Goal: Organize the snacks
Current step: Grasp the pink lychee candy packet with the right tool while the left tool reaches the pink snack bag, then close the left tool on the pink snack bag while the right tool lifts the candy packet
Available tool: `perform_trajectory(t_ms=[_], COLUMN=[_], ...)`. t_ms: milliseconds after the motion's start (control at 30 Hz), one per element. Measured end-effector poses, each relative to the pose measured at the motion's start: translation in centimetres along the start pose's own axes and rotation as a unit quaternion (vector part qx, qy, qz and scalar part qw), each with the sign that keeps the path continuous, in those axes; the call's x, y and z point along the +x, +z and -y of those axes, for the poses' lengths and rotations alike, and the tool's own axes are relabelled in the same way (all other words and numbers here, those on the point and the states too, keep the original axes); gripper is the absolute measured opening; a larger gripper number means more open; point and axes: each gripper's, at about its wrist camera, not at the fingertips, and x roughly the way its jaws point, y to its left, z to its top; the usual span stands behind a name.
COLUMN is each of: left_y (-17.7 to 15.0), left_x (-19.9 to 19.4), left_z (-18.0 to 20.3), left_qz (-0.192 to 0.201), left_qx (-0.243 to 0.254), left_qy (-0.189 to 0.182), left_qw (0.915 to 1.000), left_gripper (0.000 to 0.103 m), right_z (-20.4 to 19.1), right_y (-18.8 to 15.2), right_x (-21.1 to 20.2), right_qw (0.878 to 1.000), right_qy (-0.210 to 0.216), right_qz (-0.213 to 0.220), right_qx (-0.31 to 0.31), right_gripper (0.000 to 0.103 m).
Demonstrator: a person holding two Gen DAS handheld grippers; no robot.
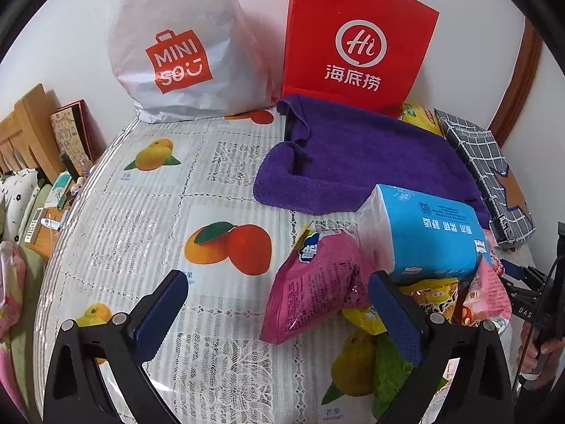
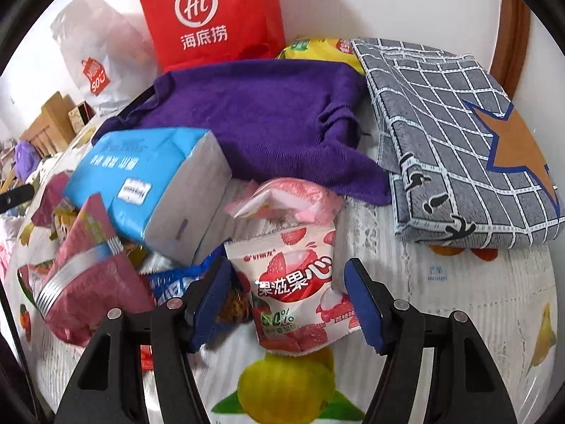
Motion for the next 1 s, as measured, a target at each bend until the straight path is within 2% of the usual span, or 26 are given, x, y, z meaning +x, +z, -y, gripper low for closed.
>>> perform_trajectory(t_ms=[367, 500, 567, 933, 1000], left_y=[-0.4, -0.4, -0.3, 1.4, 1.5], left_x=[-0.1, -0.2, -0.1, 1.4, 1.8], left_z=[-1.0, -1.6, -1.6, 1.0, 1.4], left_qz=[-0.001, 0.001, 0.002, -0.012, -0.015], left_qx=[-0.007, -0.011, -0.012, 0.013, 0.021], left_qy=[0.003, 0.007, 0.005, -0.038, -0.036], left_qw=[1.0, 0.9999, 0.9999, 0.9991, 0.999], left_gripper=[0.102, 0.102, 0.102, 0.102, 0.102], right_z=[1.0, 1.0, 1.4, 2.2, 2.4], right_y=[-0.8, -1.1, -1.3, -3.3, -3.6], right_x=[0.2, -0.4, -0.8, -1.8, -1.9], right_qw=[1.0, 0.999, 0.999, 0.997, 0.997], right_qy=[-0.021, -0.038, -0.045, -0.06, -0.055], right_qz=[-0.004, 0.001, 0.002, 0.003, 0.007], right_qx=[0.016, 0.01, 0.02, 0.038, 0.045], right_gripper=[0.068, 0.058, 0.057, 0.057, 0.056])
